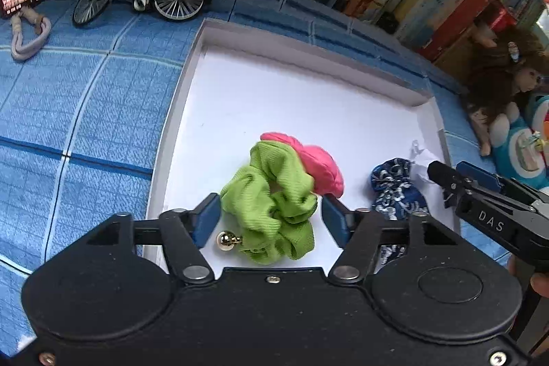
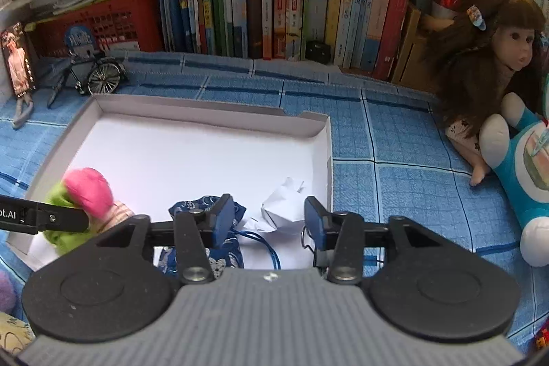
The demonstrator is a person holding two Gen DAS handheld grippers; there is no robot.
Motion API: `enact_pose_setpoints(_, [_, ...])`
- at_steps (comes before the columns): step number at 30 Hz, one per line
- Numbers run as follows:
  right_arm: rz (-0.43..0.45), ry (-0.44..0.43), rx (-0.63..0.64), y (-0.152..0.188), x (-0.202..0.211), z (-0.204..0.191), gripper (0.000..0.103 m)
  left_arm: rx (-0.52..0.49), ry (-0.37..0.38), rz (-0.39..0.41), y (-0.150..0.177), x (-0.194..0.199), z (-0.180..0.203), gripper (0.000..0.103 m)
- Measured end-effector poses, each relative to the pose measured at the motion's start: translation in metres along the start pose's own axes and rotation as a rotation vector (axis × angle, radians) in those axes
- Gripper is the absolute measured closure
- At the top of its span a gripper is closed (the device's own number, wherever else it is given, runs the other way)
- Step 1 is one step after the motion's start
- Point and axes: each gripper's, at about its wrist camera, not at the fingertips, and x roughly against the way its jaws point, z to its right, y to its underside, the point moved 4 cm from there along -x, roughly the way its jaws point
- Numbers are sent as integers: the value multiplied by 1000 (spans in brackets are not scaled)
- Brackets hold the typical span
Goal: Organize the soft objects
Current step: 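Lower the white paper into the tray and open the right tool while the left tool releases the scrunchie there, then withdraw both open tools from the tray toward the table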
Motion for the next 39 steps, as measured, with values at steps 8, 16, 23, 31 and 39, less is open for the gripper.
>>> enact_pose_setpoints(8, [93,-22,17,3,39,-8,25,-82,3,86,14,36,12,25])
enact_pose_setpoints(16, [221,-59,46,16,95,-22,15,-162,19,167,42,76,22,24])
enact_pose_setpoints(23, [325,-75,84,38,138,-35,11,-240,52,236,78,106,28,20])
enact_pose_setpoints(31, [433,-98,142,71,178,-58,4,-319,47,356,115,135,24,17])
enact_pose_setpoints(39, [491,-122,170,104,201,-71,0,-342,91,417,149,156,14,14])
